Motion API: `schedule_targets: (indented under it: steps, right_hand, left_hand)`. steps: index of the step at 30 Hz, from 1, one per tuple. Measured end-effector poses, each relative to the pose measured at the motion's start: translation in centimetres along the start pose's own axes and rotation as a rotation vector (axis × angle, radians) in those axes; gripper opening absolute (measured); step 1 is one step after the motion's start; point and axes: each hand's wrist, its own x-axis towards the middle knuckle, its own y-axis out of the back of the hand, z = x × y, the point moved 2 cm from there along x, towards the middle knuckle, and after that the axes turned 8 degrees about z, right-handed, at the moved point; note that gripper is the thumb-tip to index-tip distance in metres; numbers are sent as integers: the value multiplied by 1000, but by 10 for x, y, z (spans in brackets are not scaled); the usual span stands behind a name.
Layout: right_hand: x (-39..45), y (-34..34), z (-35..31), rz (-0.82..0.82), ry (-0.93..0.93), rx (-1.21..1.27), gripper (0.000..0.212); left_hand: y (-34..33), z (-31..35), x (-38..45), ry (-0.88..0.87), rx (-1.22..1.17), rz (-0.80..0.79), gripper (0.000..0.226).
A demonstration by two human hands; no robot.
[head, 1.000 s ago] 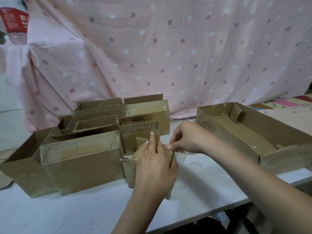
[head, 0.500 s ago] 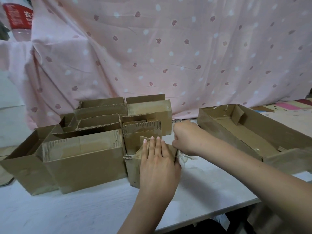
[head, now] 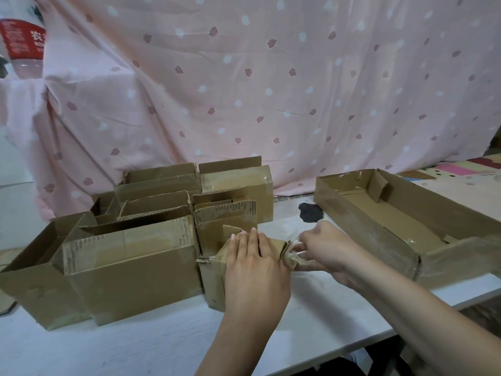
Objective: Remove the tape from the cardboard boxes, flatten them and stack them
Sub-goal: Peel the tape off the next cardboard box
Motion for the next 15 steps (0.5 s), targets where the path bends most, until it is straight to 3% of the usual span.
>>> schedule_targets:
  steps: [6, 15]
  right_hand:
    - [-1, 0, 12, 56, -8, 65, 22]
    - [-5, -1, 31, 150, -165, 417, 25]
  left_hand:
    - [-1, -1, 2, -5, -2, -54, 63]
    - [-4, 2, 2, -35, 40, -125, 57]
